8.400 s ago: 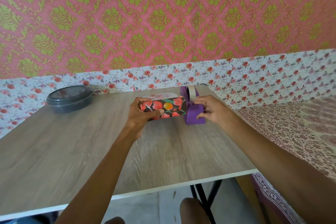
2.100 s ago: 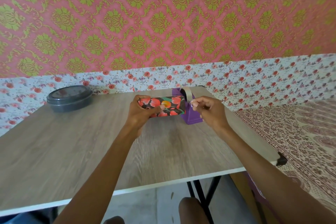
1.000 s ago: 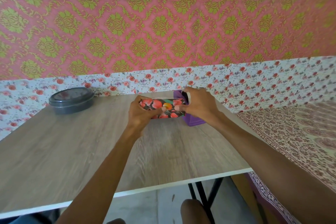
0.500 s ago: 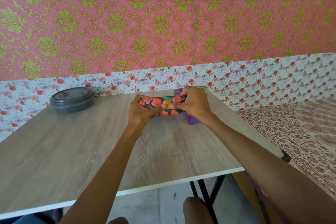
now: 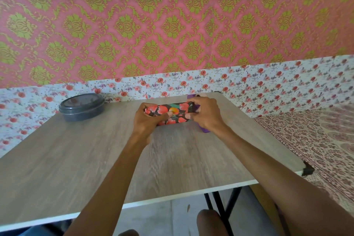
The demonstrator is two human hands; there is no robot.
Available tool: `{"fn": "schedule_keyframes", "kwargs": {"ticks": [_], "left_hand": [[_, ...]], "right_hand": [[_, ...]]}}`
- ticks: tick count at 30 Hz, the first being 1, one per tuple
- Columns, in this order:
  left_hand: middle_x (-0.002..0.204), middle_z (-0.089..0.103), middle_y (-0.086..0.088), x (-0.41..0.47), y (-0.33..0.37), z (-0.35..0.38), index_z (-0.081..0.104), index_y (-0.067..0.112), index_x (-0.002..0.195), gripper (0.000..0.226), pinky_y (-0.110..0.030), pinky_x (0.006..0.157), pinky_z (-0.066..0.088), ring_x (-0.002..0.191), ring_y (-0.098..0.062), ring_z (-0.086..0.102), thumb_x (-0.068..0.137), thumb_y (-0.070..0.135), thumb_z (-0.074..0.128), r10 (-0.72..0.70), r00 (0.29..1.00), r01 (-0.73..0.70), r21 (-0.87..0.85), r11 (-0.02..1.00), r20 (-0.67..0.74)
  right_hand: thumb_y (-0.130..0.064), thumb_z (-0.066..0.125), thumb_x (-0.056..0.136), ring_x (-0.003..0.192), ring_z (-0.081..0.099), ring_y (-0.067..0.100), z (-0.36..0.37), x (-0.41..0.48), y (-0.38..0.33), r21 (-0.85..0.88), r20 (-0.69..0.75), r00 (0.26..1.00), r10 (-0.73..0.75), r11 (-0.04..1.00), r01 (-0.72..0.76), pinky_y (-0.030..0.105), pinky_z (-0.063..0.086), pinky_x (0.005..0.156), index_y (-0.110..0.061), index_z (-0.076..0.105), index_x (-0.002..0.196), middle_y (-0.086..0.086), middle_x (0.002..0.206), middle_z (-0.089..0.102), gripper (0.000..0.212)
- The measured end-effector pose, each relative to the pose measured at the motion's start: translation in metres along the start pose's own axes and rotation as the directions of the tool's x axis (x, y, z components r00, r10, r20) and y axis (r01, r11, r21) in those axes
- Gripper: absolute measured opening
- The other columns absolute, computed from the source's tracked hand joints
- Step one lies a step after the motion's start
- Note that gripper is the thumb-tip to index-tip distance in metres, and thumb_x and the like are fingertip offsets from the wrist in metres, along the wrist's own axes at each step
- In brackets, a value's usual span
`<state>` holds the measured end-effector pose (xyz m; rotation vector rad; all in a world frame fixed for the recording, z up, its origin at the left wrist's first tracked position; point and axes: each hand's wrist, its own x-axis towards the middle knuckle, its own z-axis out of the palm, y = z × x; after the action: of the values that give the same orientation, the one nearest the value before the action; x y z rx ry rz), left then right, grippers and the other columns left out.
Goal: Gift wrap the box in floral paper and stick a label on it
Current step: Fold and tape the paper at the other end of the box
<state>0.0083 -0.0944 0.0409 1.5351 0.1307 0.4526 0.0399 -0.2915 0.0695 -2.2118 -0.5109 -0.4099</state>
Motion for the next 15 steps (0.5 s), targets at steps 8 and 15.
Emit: {"fn": "schedule_keyframes", "kwargs": {"ticks": [8, 15], "left_hand": [[0.095, 0.073, -0.005, -0.006, 0.008, 0.012, 0.059, 0.017, 0.106, 0.056, -0.035, 0.070, 0.061, 0.077, -0.016, 0.073, 0.061, 0.013, 0.091, -0.005, 0.998, -0.001, -0.098, 0.995, -0.059], [0.103, 0.069, -0.001, -0.016, 0.016, 0.015, 0.060, 0.021, 0.104, 0.045, -0.016, 0.057, 0.045, 0.085, -0.009, 0.066, 0.073, 0.045, 0.082, -0.074, 0.997, 0.077, 0.151, 0.986, -0.024]], "right_hand": [[-0.026, 0.079, 0.082, 0.113, 0.058, 0.011, 0.004, 0.002, 0.000, 0.488, 0.059, 0.963, 0.262, 0.834, -0.257, 0.038, 0.058, 0.086, -0.022, 0.057, 0.132, -0.008, 0.122, 0.061, 0.055], [-0.006, 0.080, 0.078, 0.102, 0.068, 0.019, 0.009, 0.016, 0.002, 0.589, -0.021, 0.959, 0.283, 0.778, -0.217, 0.038, 0.060, 0.083, -0.019, 0.069, 0.118, 0.003, 0.111, 0.071, 0.044]]}}
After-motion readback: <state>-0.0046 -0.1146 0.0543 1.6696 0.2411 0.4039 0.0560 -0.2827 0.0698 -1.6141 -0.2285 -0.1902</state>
